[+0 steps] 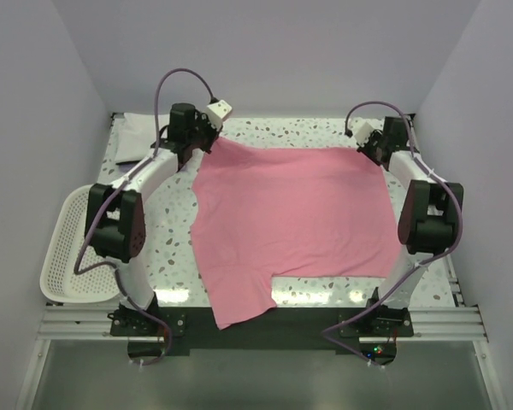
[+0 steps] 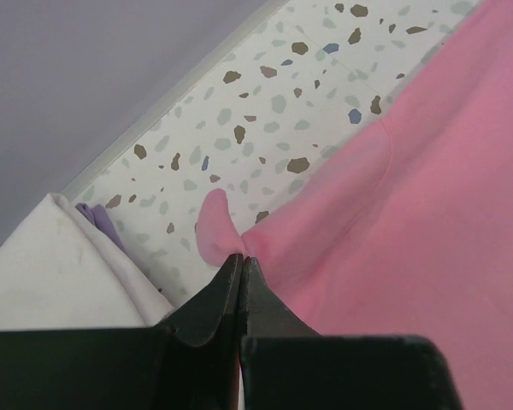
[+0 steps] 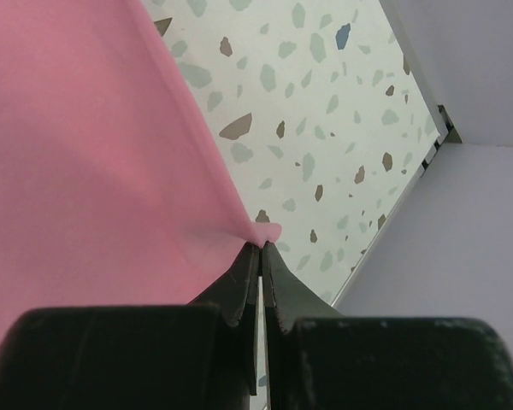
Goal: Fold and stack the t-shirts
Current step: Fold the tshirt
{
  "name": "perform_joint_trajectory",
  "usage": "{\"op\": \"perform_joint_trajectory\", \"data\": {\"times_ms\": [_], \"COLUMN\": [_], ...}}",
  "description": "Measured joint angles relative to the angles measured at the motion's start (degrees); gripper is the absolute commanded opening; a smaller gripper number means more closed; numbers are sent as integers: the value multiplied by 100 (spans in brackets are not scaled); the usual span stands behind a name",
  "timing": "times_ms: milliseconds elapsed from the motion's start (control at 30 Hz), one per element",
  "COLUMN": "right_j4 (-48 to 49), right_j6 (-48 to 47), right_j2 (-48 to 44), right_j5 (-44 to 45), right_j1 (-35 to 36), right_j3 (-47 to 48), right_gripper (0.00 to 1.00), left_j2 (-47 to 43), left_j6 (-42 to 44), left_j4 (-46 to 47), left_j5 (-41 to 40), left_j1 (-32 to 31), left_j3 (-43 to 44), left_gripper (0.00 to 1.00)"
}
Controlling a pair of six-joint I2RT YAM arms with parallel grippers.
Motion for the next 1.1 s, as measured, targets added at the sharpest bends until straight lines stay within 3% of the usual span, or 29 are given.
{"op": "perform_joint_trajectory", "data": {"times_ms": [267,567,767,1100], "right_j4": [-527,-837,-964,-997], "right_j6": [-490,-1443,-1779,-1965], "right_j2": [-417,-964,-887,-817], "right_j5": [-767,-1327,-1331,-1290], "right_j1": [-546,-863,-837,-837], "right_j3": [-81,-1132,-1475,-1475], "right_gripper": [0,0,0,0], "left_j2": [-1368,-2802,-2616,-2245], "left_j6": [249,319,295,275], "left_j4": [-586,-1239,-1325,-1403], "left_j5": [-199,-223,-256,-459], "left_j1": [-345,-437,-778,-857], "left_j3": [-1047,-2677,-3368,-3543], "left_gripper": [0,0,0,0]}}
